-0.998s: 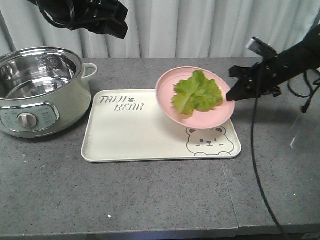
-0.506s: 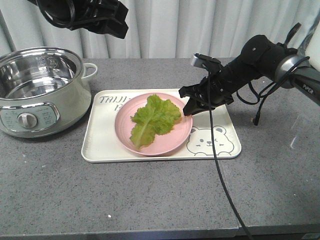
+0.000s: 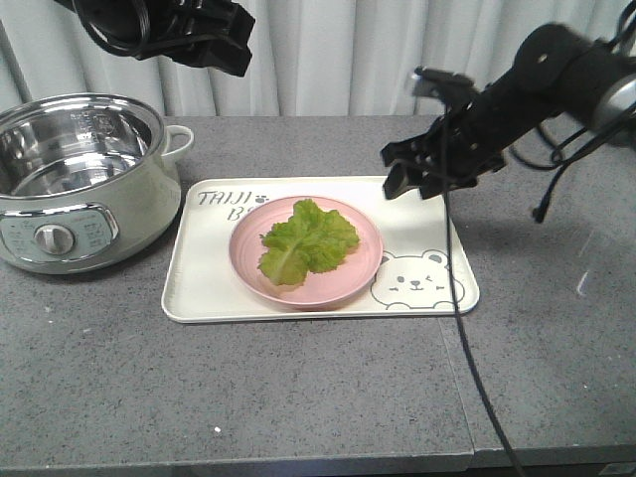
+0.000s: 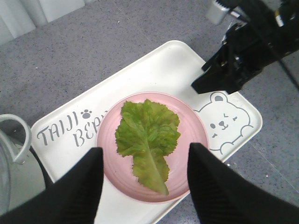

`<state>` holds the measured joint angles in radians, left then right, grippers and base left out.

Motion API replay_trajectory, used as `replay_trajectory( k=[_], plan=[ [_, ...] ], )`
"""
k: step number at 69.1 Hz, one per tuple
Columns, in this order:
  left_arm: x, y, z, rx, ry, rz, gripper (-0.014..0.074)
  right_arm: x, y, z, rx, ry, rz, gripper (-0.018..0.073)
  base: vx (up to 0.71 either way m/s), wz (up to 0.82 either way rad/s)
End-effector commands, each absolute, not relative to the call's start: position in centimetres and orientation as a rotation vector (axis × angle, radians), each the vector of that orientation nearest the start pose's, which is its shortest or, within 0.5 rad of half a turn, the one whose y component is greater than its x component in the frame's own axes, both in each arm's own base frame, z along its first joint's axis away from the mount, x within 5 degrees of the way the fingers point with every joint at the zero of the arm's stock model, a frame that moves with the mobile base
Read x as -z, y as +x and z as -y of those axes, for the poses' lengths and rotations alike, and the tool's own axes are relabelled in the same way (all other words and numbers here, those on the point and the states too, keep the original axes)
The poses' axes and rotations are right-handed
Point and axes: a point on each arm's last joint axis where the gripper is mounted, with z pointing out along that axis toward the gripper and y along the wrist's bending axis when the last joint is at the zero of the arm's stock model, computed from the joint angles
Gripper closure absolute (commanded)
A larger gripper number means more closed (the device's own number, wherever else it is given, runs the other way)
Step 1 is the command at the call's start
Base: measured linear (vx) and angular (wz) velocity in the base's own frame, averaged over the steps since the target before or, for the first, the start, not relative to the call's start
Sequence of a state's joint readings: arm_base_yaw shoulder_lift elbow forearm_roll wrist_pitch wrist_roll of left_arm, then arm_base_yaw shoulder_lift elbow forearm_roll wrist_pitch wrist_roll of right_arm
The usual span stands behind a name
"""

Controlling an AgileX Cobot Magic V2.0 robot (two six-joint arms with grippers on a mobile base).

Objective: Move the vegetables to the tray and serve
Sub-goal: 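Lower both grippers to the tray's side edges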

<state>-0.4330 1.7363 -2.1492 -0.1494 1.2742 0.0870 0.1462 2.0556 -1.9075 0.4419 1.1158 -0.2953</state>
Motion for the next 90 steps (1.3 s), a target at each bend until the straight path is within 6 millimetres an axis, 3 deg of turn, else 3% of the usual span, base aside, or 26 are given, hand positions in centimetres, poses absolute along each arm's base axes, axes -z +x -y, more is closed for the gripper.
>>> replay_trajectory(
  k=[1,10,20,27,41,49,71,90],
  plan=[
    [-49.5,30.7,15.4,0.351,0.595,-2.189,0.0229,-34.3,41.9,-8.7,-0.461,-0.418,-2.567,0.014,0.0,0.0],
    [-49.4,31.0,14.9,0.277,0.545,-2.203,0.0242,-35.9,39.9,-7.3,-0.335,-0.384,-2.658,0.0144,0.0,0.0],
    [-48.0,31.7,14.5,0.221,0.435,-2.274,0.0244,-36.7,39.3,-6.5,-0.247,-0.27,-2.668,0.0144,0.0,0.0],
    [-45.2,32.5,14.5,0.166,0.413,-2.375,0.0244,-36.0,39.2,-6.6,-0.268,-0.251,-2.695,0.0144,0.0,0.0],
    [-39.5,33.1,14.2,0.049,0.379,-2.568,0.0244,-32.2,38.7,-6.6,-0.281,-0.257,-2.826,0.0144,0.0,0.0],
    [-37.4,33.1,14.0,-0.004,0.374,-2.635,0.0244,-30.7,38.4,-6.3,-0.239,-0.27,-2.88,0.0144,0.0,0.0],
    [-34.5,33.1,13.9,-0.001,0.266,-2.709,0.0244,-30.6,38.4,-6.1,-0.21,-0.274,-2.887,0.0144,0.0,0.0],
    [-32.4,33.6,12.3,-0.015,0.177,-2.759,0.0244,-30.3,38.7,-6.1,-0.201,-0.27,-2.866,0.0144,0.0,0.0]
  ],
)
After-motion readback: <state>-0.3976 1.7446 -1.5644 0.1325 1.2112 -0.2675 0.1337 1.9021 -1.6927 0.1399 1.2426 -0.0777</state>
